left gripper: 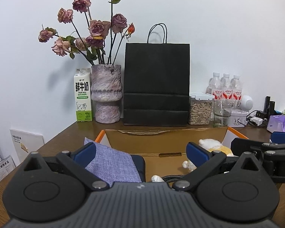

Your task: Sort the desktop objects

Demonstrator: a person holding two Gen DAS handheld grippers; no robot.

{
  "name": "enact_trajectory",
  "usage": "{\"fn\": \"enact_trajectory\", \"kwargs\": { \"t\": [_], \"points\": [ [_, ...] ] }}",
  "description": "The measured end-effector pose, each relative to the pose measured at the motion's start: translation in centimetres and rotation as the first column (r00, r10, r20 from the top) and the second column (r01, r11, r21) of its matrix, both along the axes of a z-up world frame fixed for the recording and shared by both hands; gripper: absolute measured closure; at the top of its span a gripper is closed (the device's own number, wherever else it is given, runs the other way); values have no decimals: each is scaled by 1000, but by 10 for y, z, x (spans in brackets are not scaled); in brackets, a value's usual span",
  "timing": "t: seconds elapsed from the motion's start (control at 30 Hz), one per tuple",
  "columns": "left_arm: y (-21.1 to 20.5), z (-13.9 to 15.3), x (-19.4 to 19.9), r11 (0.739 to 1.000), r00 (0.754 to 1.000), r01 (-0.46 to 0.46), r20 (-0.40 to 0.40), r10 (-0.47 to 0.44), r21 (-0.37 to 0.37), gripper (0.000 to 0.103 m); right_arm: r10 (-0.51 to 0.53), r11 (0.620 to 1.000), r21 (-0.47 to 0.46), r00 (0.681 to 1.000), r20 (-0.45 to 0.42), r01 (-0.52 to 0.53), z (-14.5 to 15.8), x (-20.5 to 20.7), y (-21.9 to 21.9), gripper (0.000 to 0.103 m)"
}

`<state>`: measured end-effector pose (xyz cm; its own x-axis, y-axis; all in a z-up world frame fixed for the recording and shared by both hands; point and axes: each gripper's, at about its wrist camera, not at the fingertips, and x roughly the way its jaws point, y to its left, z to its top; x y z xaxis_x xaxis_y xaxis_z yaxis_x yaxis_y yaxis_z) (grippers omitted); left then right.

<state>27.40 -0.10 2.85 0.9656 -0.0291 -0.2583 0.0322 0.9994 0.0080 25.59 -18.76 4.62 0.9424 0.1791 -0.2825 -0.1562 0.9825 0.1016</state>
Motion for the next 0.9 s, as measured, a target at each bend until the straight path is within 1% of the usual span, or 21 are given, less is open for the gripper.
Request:
{"fn": "enact_trajectory", "kwargs": {
  "t": [0.33, 0.53, 0.73, 0.9],
  "points": [
    [3, 1, -3, 1000, 1000, -2, 0, 2, -1, 0, -5, 1000, 4, 1000, 5, 5, 0, -1, 1, 0],
    [4, 2, -5, 1000, 1000, -6, 2, 6, -2, 0, -12, 1000, -11, 1000, 10, 12, 3, -4, 3, 0],
    [5, 7, -12, 1000, 1000, -2, 17, 2, -4, 0, -21, 1000, -13, 1000, 20, 21, 9, -15, 5, 0],
    [6, 10, -23, 1000, 1000, 7, 24, -8, 14, 0, -18, 1000, -21, 1000, 22, 18, 14, -26, 5, 0]
  ]
}}
